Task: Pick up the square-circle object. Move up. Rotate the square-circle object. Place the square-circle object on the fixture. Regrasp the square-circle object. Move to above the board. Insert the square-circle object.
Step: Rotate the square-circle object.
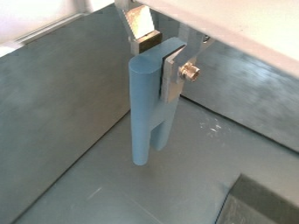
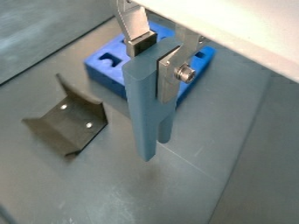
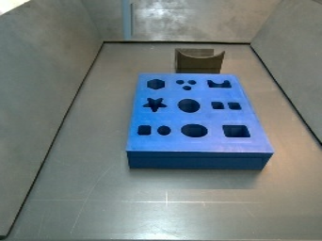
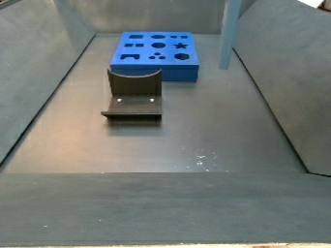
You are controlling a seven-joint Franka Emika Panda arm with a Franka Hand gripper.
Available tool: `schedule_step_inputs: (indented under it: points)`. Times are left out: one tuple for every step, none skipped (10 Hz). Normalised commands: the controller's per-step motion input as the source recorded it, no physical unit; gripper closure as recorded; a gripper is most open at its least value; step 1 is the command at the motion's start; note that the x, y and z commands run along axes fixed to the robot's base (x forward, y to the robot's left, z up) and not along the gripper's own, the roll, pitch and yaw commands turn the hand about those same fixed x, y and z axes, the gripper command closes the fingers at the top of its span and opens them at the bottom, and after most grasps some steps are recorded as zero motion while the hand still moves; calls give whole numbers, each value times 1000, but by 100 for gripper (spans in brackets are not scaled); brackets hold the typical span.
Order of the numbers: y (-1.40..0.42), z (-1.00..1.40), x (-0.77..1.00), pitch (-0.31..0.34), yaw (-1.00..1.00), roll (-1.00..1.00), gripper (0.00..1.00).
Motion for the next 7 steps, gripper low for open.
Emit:
schedule_step_inputs:
  points:
    - [3,1,-2,2,-1000,-1,100]
    - [3,1,-2,2,-1000,-1,100]
    - [3,1,-2,2,-1000,-1,100]
    - [3,1,-2,2,-1000,-1,100]
    - [4,1,-2,2,-1000,-1,100]
    - [4,1,-2,2,-1000,-2,100]
    - [4,1,-2,2,-1000,-2,100]
